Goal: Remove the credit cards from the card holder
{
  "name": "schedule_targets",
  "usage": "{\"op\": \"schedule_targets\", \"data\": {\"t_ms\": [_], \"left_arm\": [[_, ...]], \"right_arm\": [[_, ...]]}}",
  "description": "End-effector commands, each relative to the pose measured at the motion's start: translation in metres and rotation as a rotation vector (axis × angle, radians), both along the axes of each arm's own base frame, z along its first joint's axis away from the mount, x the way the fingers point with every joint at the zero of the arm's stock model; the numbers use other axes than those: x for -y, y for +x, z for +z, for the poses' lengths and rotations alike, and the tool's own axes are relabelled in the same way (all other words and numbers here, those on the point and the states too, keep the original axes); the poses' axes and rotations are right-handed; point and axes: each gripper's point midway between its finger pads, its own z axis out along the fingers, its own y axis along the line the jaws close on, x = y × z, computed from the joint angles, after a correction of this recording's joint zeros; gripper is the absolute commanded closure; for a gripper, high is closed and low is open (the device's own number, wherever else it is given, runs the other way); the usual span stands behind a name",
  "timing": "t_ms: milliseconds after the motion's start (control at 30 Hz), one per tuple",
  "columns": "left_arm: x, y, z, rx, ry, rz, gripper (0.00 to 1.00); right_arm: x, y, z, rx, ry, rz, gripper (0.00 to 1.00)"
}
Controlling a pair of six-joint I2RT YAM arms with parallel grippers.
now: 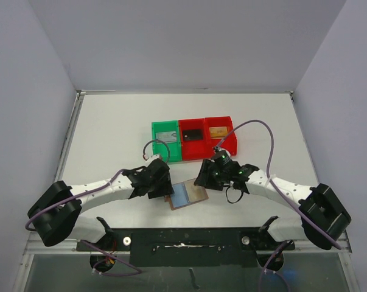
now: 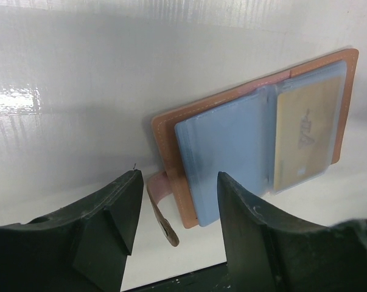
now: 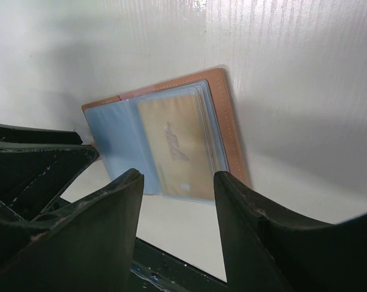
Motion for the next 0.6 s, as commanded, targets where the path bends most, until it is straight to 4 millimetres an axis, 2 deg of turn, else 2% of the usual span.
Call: {"op": "schedule_targets", "data": {"t_ms": [0, 567], "left_arm": [[0.008, 0.006, 0.011, 0.021, -0.027, -0.017, 0.51], [0.011, 0.000, 0.003, 0.000, -0.049, -0.040, 0.60]], "right_arm": [[-0.012, 0.002, 0.003, 0.022, 0.026, 0.044, 0.50], [-0.026, -0.001, -0.010, -0.003, 0.006, 0.102, 0.53]]}}
